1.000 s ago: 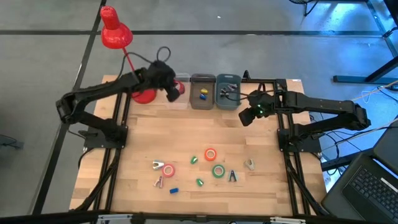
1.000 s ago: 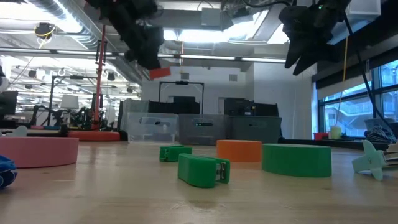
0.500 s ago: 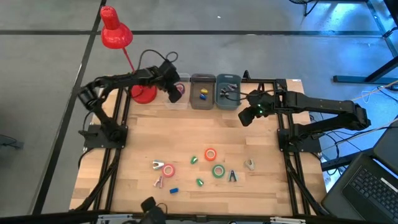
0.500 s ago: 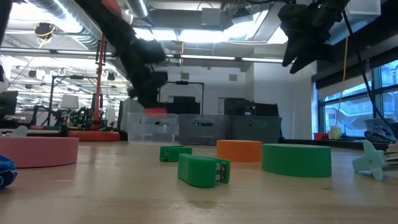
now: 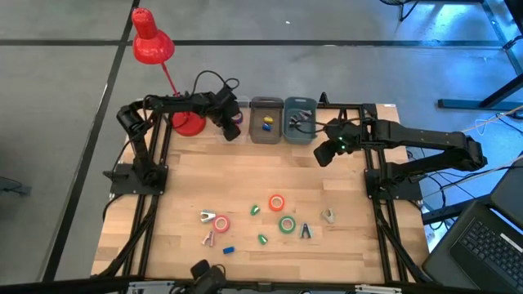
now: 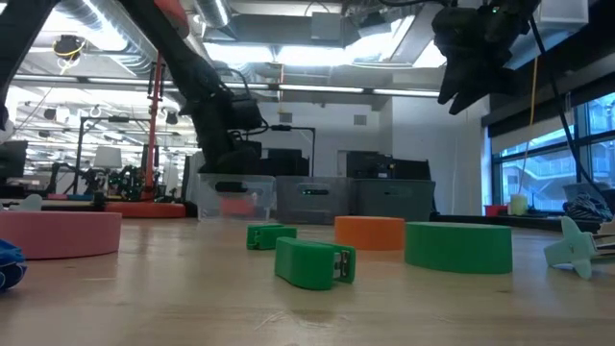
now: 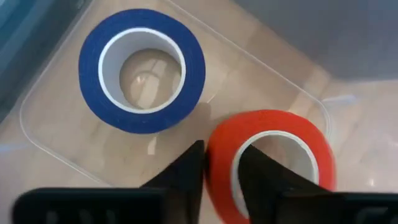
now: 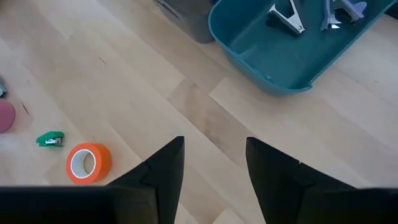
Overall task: Pick and place Stapler, Stapler remover, tape
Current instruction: Put the red tape into the transparent bin, then put the gray staple remover into the blue bin
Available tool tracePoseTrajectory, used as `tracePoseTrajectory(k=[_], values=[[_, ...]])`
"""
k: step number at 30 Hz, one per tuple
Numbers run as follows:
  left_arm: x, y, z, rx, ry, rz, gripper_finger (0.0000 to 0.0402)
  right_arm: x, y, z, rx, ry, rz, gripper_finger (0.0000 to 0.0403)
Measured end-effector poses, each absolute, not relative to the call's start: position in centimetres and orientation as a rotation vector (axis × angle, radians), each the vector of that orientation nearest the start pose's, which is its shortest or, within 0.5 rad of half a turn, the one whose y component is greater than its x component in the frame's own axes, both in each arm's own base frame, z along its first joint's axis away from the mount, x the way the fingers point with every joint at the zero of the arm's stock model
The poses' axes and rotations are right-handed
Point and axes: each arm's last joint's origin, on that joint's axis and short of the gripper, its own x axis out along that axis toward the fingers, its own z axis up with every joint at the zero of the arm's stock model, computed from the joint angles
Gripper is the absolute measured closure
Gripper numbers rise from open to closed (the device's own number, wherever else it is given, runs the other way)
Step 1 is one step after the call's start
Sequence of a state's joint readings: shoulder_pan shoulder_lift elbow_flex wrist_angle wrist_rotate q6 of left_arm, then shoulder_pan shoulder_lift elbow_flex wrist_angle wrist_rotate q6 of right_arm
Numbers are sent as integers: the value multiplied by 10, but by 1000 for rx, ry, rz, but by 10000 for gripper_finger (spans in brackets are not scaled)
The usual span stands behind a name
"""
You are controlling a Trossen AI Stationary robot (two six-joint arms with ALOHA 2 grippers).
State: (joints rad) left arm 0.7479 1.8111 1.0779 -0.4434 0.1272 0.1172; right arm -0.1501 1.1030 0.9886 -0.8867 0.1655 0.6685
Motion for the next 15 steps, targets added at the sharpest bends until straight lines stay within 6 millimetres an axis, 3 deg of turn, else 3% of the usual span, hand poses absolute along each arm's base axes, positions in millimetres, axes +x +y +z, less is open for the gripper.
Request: tracePoseTrajectory(k=[9,12,15], values=[[250,228,157,-421,1111,487,216,200,-35,290,597,872,-613,228],[245,226,175,-420,1070,507,203,200,-35,290,597,872,-614,228],[235,223,206,-424,969,558,199,200,-35,290,593,871,-614,228]])
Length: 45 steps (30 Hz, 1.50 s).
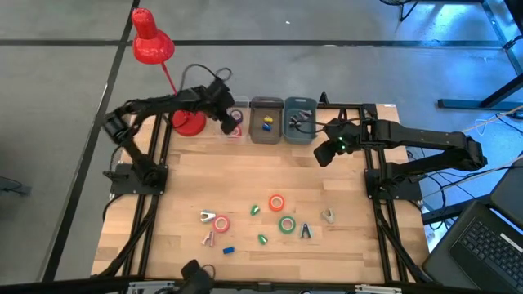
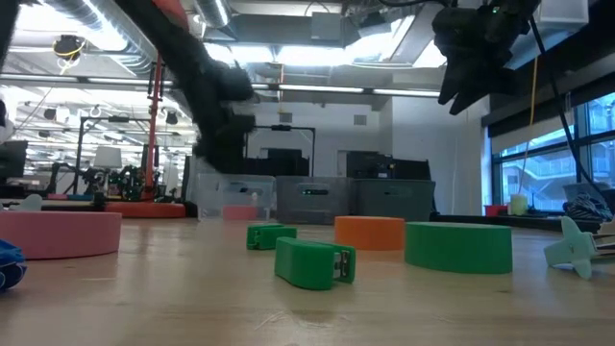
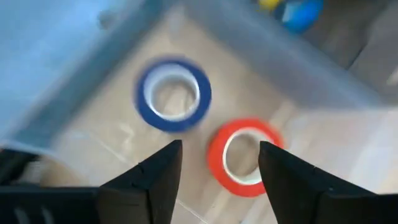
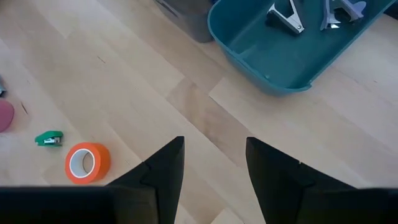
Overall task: Pick and place Stapler, Stapler remover, tape
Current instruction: Put the gray staple remover into the blue bin
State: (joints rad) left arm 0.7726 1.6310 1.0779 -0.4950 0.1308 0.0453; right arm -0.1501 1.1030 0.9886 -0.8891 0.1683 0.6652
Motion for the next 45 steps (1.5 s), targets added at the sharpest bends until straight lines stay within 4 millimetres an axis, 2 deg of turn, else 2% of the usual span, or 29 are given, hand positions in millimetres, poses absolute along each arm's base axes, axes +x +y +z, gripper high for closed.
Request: tracePoseTrajectory(k=[4,8,12,14,17,21,26,30,33,39,42,45], values=[[216,209,259,-477,759,605,197,200,-35,290,586,869,-620,228],[202,178,306,-540,556,490,197,200,-35,290,603,865,-626,228],[197,136,337,-535,452,340,197,199,-33,289,663,883,-602,229],[198,114,345,-515,430,273,197,199,-28,288,696,904,-586,229],[200,82,341,-484,450,240,197,197,-17,286,724,941,-577,229],[205,45,321,-494,453,240,197,191,6,283,775,1008,-598,229],[213,3,292,-514,323,147,197,183,43,282,785,994,-636,229],[209,-22,277,-491,278,97,206,174,74,281,801,943,-638,228],[201,-31,270,-472,283,117,214,170,97,272,830,953,-633,228],[176,-30,267,-444,290,232,231,155,140,223,936,1063,-672,228],[167,-26,272,-419,261,297,238,150,151,201,979,1044,-729,228],[161,-21,277,-358,214,363,241,148,154,185,965,1050,-787,228]])
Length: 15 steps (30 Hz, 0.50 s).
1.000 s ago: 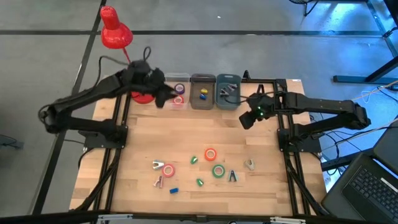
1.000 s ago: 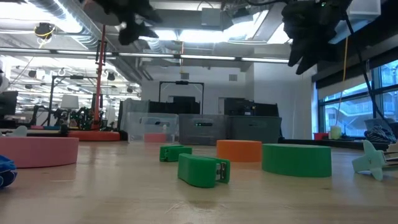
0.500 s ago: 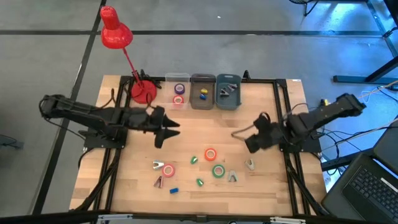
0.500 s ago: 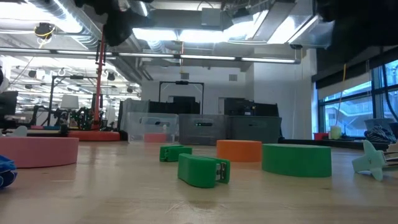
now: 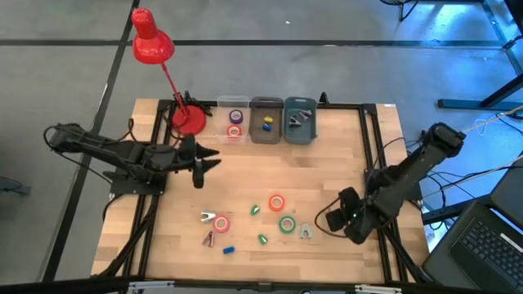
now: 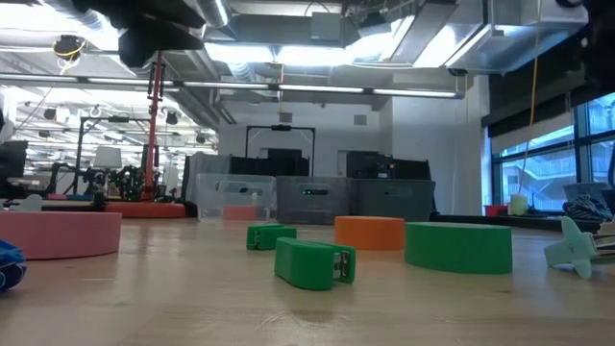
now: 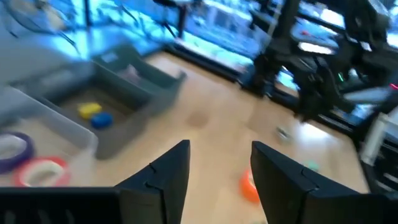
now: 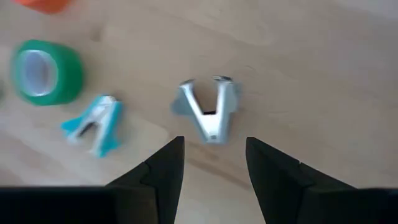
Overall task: Pick and place Stapler, Stapler remover, tape
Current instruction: Put the gray staple remover into the blue bin
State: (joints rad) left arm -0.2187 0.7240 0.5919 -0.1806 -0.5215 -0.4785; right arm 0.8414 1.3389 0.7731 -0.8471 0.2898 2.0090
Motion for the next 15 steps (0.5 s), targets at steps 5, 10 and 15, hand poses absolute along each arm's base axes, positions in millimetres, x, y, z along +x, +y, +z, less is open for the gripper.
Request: tracePoseTrajectory(k=[5,10,15], values=[[155,-15,281,-317,175,433,240,152,157,170,907,1088,-819,228],[155,-14,282,-318,171,439,238,155,160,162,892,1092,-830,228],[155,-14,281,-299,179,438,238,157,162,156,874,1096,-849,228]])
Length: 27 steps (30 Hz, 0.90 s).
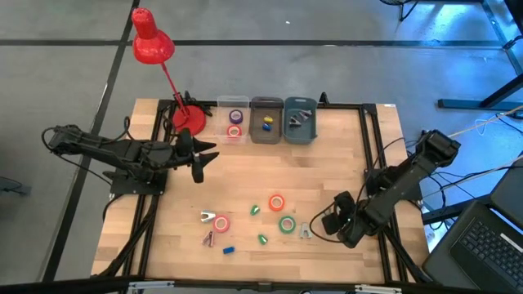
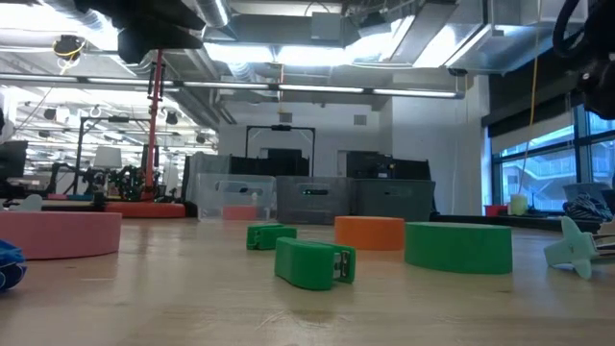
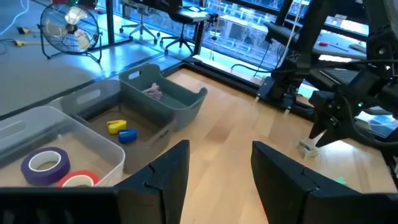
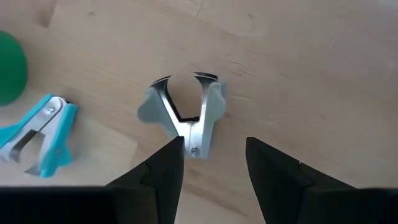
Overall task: Pick and place Stapler, Stapler remover, tape
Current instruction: Put the gray staple remover into the blue bin
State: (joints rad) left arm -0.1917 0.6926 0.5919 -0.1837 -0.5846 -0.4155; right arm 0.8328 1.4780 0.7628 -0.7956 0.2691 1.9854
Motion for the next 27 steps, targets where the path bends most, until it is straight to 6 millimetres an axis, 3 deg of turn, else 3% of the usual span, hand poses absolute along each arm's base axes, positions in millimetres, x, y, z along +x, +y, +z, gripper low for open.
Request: tracePoseTrajectory(k=[18,22,27], values=[[154,-14,278,-268,216,440,238,182,142,152,828,1075,-844,235],[154,-14,277,-262,234,443,238,183,140,152,828,1093,-843,272],[153,-13,275,-260,248,447,238,183,141,152,841,1129,-835,355]])
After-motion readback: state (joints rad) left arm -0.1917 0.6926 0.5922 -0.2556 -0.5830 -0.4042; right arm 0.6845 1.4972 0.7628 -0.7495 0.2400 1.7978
